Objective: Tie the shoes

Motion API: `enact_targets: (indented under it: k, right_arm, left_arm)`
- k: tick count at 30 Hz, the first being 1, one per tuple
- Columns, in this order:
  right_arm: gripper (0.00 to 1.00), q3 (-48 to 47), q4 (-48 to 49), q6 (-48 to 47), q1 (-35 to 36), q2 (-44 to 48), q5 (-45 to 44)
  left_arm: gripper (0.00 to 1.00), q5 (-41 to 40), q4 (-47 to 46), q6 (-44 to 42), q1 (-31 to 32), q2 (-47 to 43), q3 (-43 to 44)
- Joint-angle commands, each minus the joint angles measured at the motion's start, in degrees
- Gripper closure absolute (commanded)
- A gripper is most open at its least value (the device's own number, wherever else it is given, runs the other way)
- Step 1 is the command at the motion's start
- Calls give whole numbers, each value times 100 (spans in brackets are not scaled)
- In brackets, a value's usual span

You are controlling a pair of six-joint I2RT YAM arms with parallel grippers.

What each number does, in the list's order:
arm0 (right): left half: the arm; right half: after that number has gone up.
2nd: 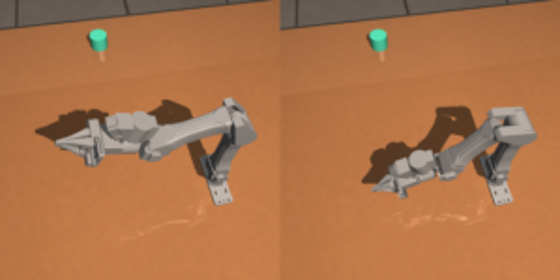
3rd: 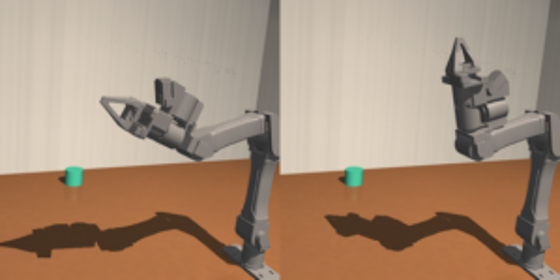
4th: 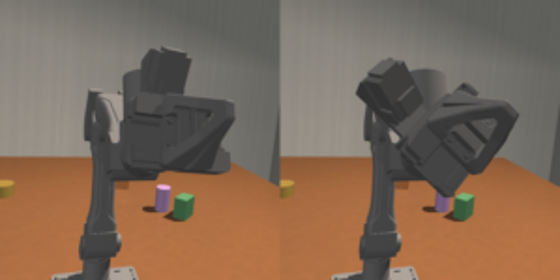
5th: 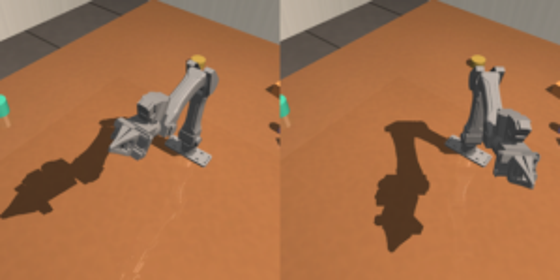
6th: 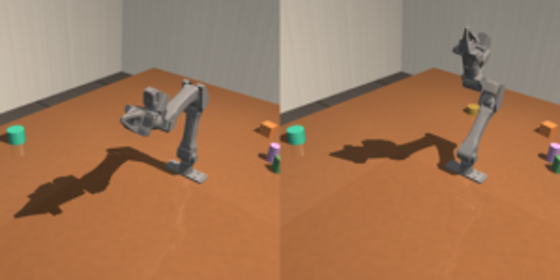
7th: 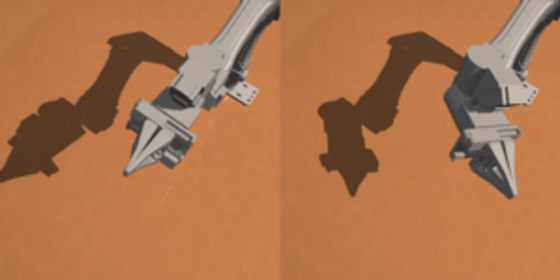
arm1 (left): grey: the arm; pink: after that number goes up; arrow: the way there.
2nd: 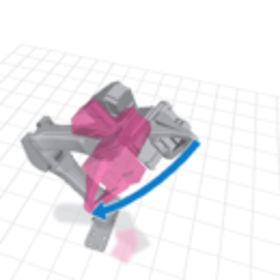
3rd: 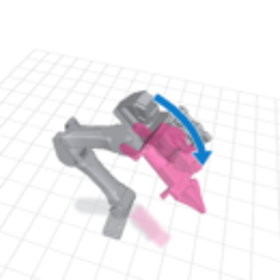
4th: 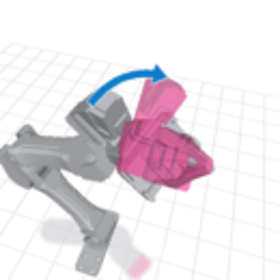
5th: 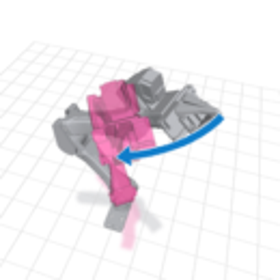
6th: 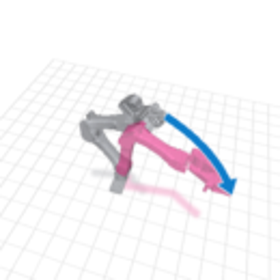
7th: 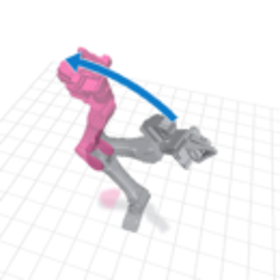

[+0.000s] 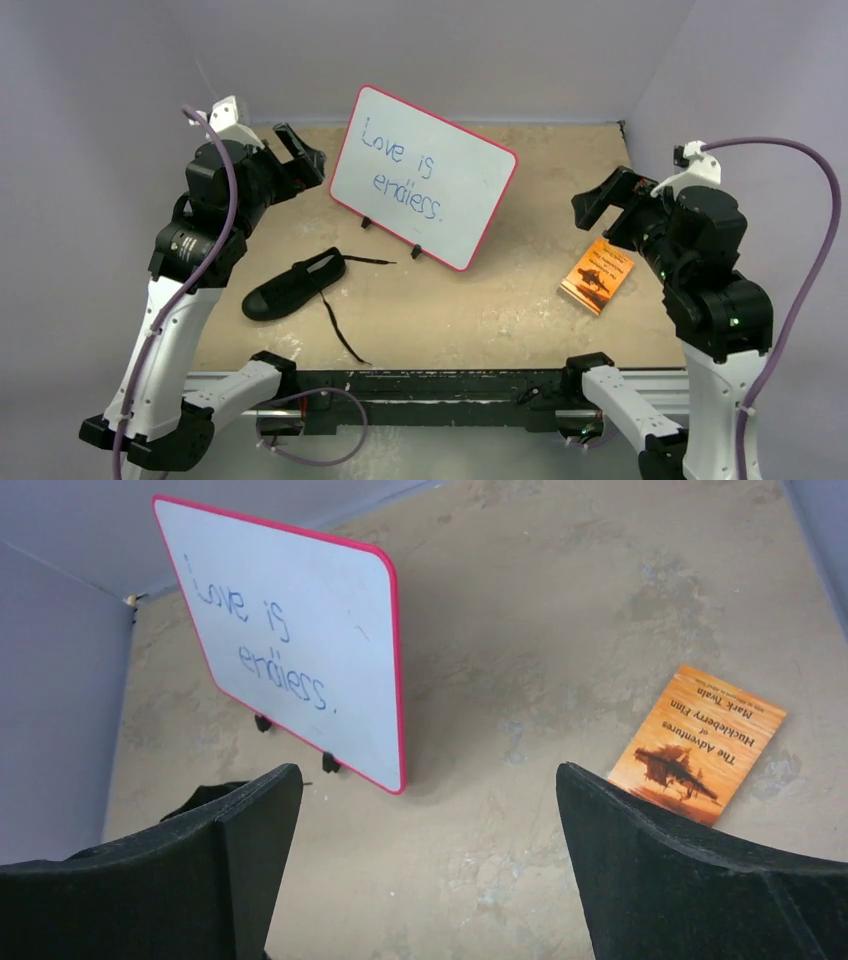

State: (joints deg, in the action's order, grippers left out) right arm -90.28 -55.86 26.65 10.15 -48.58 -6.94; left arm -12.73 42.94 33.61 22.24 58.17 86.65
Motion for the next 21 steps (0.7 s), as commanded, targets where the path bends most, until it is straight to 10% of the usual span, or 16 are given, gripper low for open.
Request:
enact_targets:
  k: [1,21]
  right_arm:
    - [1,111,630,-296,-219,-240,315]
    - [1,588,1557,-1051,-480,-1486,3503]
  left_arm:
    - [7,-123,-165,410,-728,-41,-366]
    - [10,824,1019,-268,-2031,1411,-2096]
